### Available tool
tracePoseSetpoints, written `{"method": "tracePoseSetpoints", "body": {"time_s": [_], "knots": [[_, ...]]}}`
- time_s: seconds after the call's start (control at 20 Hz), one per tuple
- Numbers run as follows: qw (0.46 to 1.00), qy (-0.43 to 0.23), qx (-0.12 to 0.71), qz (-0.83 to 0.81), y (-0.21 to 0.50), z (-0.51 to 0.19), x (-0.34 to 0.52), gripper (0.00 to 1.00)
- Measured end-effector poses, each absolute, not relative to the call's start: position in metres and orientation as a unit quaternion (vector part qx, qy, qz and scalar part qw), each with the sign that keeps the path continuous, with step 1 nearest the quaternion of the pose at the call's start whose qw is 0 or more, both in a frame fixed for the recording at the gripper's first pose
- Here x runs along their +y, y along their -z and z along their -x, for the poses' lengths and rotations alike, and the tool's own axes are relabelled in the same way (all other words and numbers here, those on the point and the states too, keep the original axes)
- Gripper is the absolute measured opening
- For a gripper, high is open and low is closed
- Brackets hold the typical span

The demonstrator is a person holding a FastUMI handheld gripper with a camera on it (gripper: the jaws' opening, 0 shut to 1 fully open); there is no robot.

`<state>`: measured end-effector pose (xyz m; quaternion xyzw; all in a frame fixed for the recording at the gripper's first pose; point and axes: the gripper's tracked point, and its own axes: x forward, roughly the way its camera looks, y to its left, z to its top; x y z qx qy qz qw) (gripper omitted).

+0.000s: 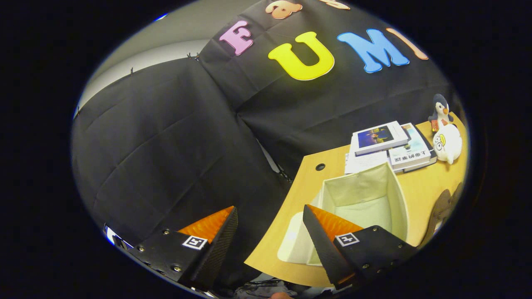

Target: Open the storage box then place both shoes into the box .Put the left shoe in first, then the right shoe, with the right side of both shoes facing outward in a uniform manner.

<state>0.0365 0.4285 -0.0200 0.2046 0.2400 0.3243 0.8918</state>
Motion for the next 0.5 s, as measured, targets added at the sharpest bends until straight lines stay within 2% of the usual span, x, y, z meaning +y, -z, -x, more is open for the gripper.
{"method": "tracePoseSetpoints", "body": {"time_s": [0.5], "knots": [[0.927, -0.244, 0.23, -0.168, 0.041, -0.071, 0.287, 0.96]]}}
